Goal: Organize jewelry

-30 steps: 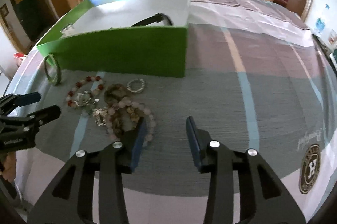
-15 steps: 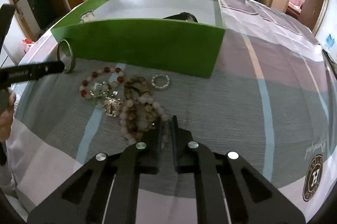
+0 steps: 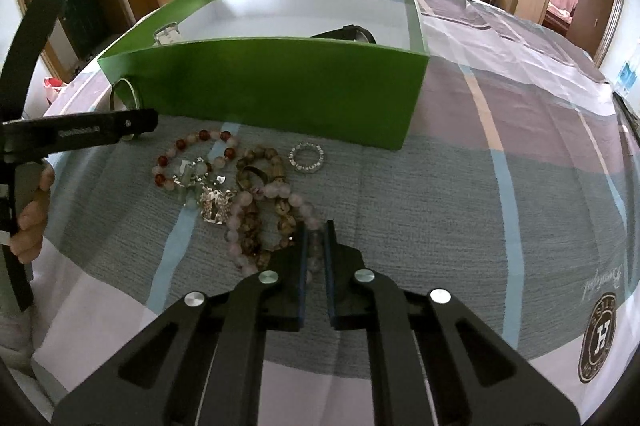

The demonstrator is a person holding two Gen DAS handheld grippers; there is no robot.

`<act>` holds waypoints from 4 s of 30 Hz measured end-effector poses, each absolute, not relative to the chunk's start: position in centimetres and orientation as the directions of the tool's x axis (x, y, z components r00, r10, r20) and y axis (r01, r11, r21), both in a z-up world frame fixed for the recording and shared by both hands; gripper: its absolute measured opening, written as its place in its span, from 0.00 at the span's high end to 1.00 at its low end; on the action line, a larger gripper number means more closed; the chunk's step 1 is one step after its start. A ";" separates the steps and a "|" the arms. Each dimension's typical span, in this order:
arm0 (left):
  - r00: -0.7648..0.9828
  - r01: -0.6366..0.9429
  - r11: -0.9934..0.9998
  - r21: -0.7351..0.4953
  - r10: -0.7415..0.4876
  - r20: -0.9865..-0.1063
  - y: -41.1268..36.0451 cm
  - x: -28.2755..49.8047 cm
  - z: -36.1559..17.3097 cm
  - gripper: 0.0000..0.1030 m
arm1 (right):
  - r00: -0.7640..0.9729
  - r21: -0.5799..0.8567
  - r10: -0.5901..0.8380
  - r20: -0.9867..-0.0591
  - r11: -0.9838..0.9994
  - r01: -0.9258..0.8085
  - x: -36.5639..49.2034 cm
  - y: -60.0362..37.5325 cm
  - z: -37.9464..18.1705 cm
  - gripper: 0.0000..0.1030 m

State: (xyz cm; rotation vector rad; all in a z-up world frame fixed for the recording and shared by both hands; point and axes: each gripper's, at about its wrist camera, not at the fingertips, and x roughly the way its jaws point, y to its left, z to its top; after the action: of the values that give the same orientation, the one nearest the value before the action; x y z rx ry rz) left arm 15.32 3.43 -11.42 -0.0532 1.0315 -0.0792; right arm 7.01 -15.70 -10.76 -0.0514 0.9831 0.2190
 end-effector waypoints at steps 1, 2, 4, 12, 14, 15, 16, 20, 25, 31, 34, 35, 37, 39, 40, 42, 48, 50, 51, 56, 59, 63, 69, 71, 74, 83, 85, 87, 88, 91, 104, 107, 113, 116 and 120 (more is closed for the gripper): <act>0.510 0.037 0.996 -0.085 -0.092 -0.855 3.6 15.2 -11.4 0.42 | 0.535 0.058 0.162 -0.829 0.977 -0.206 7.0 -15.7 -10.7 0.92; 0.509 0.033 0.995 -0.090 -0.094 -0.856 3.8 15.1 -11.4 0.42 | 0.537 0.059 0.163 -0.828 0.977 -0.205 7.0 -15.7 -10.5 0.92; 0.513 0.027 0.996 -0.085 -0.087 -0.854 4.0 14.8 -11.1 0.42 | 0.544 0.066 0.166 -0.822 0.978 -0.199 6.8 -15.9 -10.0 0.92; 0.567 0.081 0.995 -0.049 -0.087 -0.819 3.2 11.3 -8.2 0.42 | 0.613 0.093 0.201 -0.764 0.975 -0.203 5.6 -16.2 -5.9 0.92; 0.578 0.099 0.994 -0.053 -0.101 -0.810 2.9 10.5 -7.6 0.42 | 0.633 0.093 0.208 -0.746 0.973 -0.210 5.2 -16.1 -4.8 0.92; 0.583 0.110 0.992 -0.055 -0.109 -0.805 2.8 10.0 -7.3 0.42 | 0.641 0.095 0.214 -0.737 0.972 -0.216 5.1 -16.0 -4.2 0.92; 0.586 0.118 0.991 -0.056 -0.116 -0.802 2.7 9.6 -7.1 0.42 | 0.646 0.096 0.217 -0.732 0.971 -0.219 5.0 -15.8 -3.9 0.92; 0.593 0.145 0.988 -0.053 -0.130 -0.794 2.1 8.4 -6.6 0.42 | 0.668 0.075 0.205 -0.715 0.973 -0.218 4.7 -15.5 -2.8 0.92; 0.579 0.146 0.989 -0.023 -0.104 -0.809 1.7 8.0 -7.2 0.42 | 0.641 0.030 0.156 -0.751 0.979 -0.203 5.0 -14.6 -4.5 0.92; 0.581 0.151 0.988 -0.004 -0.092 -0.808 1.3 8.0 -7.3 0.42 | 0.625 0.014 0.123 -0.771 0.984 -0.177 5.3 -14.4 -5.7 0.92; 0.580 0.157 0.988 0.001 -0.092 -0.809 1.0 7.9 -7.3 0.42 | 0.620 0.006 0.118 -0.776 0.984 -0.180 5.3 -14.3 -5.8 0.92; 0.583 0.160 0.987 0.002 -0.093 -0.807 1.0 7.8 -7.2 0.42 | 0.620 0.009 0.123 -0.775 0.983 -0.184 5.3 -14.3 -5.7 0.92; 0.595 0.163 0.987 0.004 -0.095 -0.798 1.0 7.6 -6.6 0.42 | 0.628 0.014 0.134 -0.767 0.981 -0.192 5.3 -14.3 -5.0 0.92; 0.616 0.167 0.986 0.012 -0.095 -0.782 1.1 7.7 -5.6 0.42 | 0.646 0.013 0.143 -0.750 0.979 -0.202 5.2 -14.4 -3.9 0.92; 0.624 0.169 0.986 0.015 -0.095 -0.776 1.0 7.7 -5.2 0.42 | 0.658 0.009 0.147 -0.739 0.978 -0.208 5.3 -14.4 -3.1 0.92; 0.648 0.172 0.985 0.027 -0.092 -0.756 1.0 8.0 -3.9 0.42 | 0.678 0.001 0.148 -0.720 0.977 -0.213 5.6 -14.5 -1.8 0.92; 0.693 0.180 0.983 0.042 -0.097 -0.715 1.4 10.0 -0.6 0.42 | 0.750 -0.065 0.115 -0.651 0.976 -0.206 7.7 -14.8 3.1 0.92; 0.696 0.176 0.984 0.039 -0.096 -0.712 1.6 11.4 0.1 0.42 | 0.764 -0.068 0.114 -0.634 0.977 -0.202 9.0 -15.1 4.3 0.92; 0.691 0.169 0.985 0.028 -0.099 -0.716 1.9 12.6 0.4 0.42 | 0.768 -0.059 0.123 -0.628 0.977 -0.204 9.9 -15.3 4.9 0.92; 0.670 0.145 0.989 -0.019 -0.112 -0.734 2.7 18.1 0.1 0.42 | 0.752 -0.036 0.130 -0.646 0.979 -0.201 14.8 -15.3 4.8 0.92; 0.639 0.129 0.991 -0.024 -0.101 -0.763 2.5 20.6 -1.5 0.42 | 0.698 0.002 0.140 -0.702 0.981 -0.195 17.6 -15.2 2.5 0.92; 0.603 0.124 0.991 -0.056 -0.120 -0.789 2.6 21.9 -3.1 0.42 | 0.641 0.024 0.143 -0.754 0.981 -0.190 19.7 -14.8 -0.7 0.92; 0.630 0.137 0.989 -0.058 -0.132 -0.766 2.5 21.3 -2.8 0.25 | 0.640 0.046 0.147 -0.754 0.984 -0.172 19.0 -15.5 -1.2 0.58; 0.637 0.129 0.991 -0.043 -0.116 -0.762 2.7 20.7 -2.3 0.25 | 0.661 0.039 0.140 -0.737 0.986 -0.164 17.7 -16.1 -0.6 0.54; 0.636 0.115 0.993 -0.011 -0.082 -0.767 2.8 18.7 -2.0 0.25 | 0.661 0.032 0.134 -0.739 0.986 -0.164 15.1 -17.0 -0.2 0.54; 0.554 0.267 0.963 0.025 -0.133 -0.822 -1.4 12.3 -6.3 0.25 | 0.538 -0.035 0.065 -0.840 0.984 -0.174 9.4 -17.4 -6.7 0.54; 0.526 0.276 0.959 0.057 -0.101 -0.844 -2.7 12.7 -8.0 0.25 | 0.505 -0.020 0.070 -0.860 0.985 -0.171 9.3 -17.2 -8.3 0.54; 0.502 0.279 0.958 0.068 -0.085 -0.861 -3.4 13.3 -9.3 0.25 | 0.497 -0.024 0.063 -0.865 0.986 -0.167 9.2 -17.1 -9.0 0.54; 0.493 0.277 0.958 0.071 -0.078 -0.867 -3.5 13.4 -9.8 0.25 | 0.495 -0.024 0.062 -0.867 0.986 -0.166 9.1 -17.0 -9.2 0.54; 0.476 0.273 0.958 0.090 -0.053 -0.878 -3.7 13.7 -10.8 0.27 | 0.484 -0.002 0.078 -0.872 0.987 -0.163 9.1 -17.1 -9.7 0.54; 0.464 0.273 0.956 0.107 -0.034 -0.885 -1.5 10.1 -11.3 0.25 | 0.469 0.030 0.123 -0.874 0.979 -0.200 8.2 -16.4 -9.8 0.50; 0.465 0.247 0.963 0.105 -0.022 -0.885 -0.6 9.7 -11.3 0.25 | 0.471 0.046 0.149 -0.870 0.974 -0.222 7.8 -15.8 -9.5 0.50; 0.471 0.234 0.967 0.097 -0.026 -0.882 -0.2 9.2 -11.4 0.23 | 0.509 0.091 0.199 -0.837 0.969 -0.230 8.1 -14.3 -8.5 0.50; 0.472 0.234 0.968 0.092 -0.030 -0.881 -0.3 8.8 -11.5 0.23 | 0.482 0.052 0.172 -0.859 0.967 -0.251 8.6 -12.9 -9.3 0.50; 0.470 0.213 0.973 0.084 -0.026 -0.882 0.5 9.0 -11.5 0.21 | 0.437 0.030 0.167 -0.884 0.952 -0.303 7.7 -12.2 -9.9 0.47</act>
State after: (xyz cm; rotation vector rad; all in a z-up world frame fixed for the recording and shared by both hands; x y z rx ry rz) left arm 9.03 0.49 -11.52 0.1923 1.0734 -0.1476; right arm 7.70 -12.18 -9.95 -0.1408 1.0802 0.2936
